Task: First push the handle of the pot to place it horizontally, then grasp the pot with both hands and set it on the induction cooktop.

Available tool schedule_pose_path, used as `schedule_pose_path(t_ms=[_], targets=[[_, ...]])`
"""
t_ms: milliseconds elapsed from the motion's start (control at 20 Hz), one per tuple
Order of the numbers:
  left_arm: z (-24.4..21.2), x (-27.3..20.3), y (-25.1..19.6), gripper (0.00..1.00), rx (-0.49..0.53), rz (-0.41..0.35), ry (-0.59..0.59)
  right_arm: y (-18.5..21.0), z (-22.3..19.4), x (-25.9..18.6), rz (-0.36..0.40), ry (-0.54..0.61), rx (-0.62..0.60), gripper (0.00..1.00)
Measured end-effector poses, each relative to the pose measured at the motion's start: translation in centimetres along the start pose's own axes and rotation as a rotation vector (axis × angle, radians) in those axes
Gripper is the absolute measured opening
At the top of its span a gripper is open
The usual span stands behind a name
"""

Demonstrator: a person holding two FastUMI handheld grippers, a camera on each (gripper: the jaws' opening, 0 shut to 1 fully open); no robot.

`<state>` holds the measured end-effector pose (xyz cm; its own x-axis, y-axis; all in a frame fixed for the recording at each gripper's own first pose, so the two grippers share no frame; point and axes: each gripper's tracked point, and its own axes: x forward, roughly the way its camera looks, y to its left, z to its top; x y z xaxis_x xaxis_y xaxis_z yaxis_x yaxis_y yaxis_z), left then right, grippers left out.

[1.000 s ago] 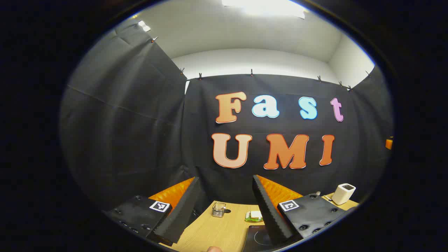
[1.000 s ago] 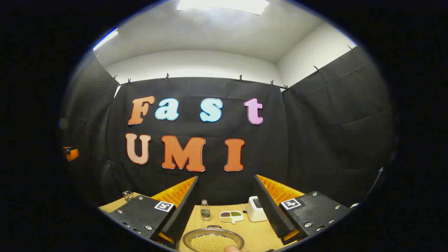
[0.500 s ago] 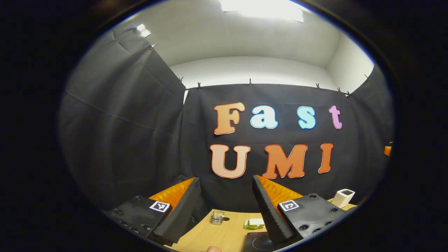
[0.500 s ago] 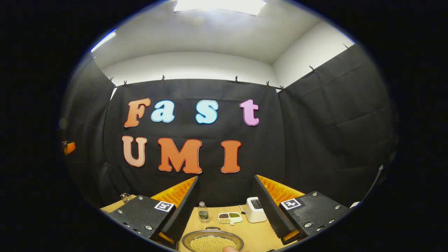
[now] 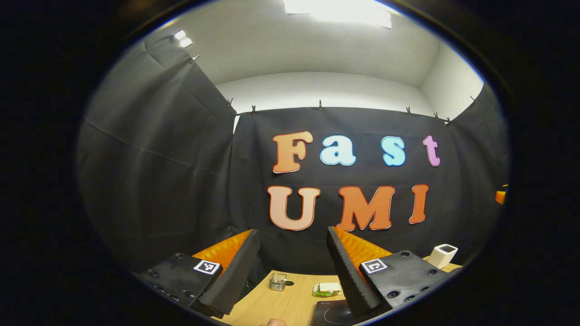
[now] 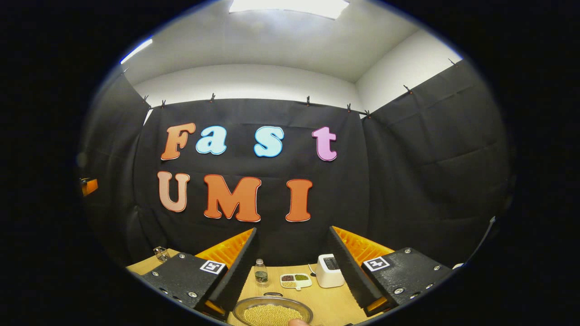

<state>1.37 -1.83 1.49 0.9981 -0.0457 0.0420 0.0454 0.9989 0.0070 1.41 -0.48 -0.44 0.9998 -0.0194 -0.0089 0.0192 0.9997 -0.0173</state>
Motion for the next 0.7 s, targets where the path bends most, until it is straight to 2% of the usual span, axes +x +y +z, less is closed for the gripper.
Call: schedule_pose_path(t_ms=[350,550,600,650,700], targets=[[-0.9,0.3,0.4,0.98,-0.003,0.001,0.024,0.6,-1.2,0.4,0.024,0.017,-0.008,0.95],[-1.1,0.3,0.5,0.98,0.005,0.006,0.021,1.9,-1.9,0.4,0.062,0.036,0.045,0.89],[-1.2,0.3,0.6,0.98,0.007,0.006,0.022,2.3,-2.1,0.5,0.07,0.038,0.053,0.92],[-1.2,0.3,0.6,0.98,0.007,0.006,0.023,2.5,-2.4,0.6,0.076,0.04,0.055,0.81],[-1.3,0.3,0.5,0.98,0.006,0.005,0.024,2.7,-2.5,0.7,0.082,0.042,0.05,0.78]])
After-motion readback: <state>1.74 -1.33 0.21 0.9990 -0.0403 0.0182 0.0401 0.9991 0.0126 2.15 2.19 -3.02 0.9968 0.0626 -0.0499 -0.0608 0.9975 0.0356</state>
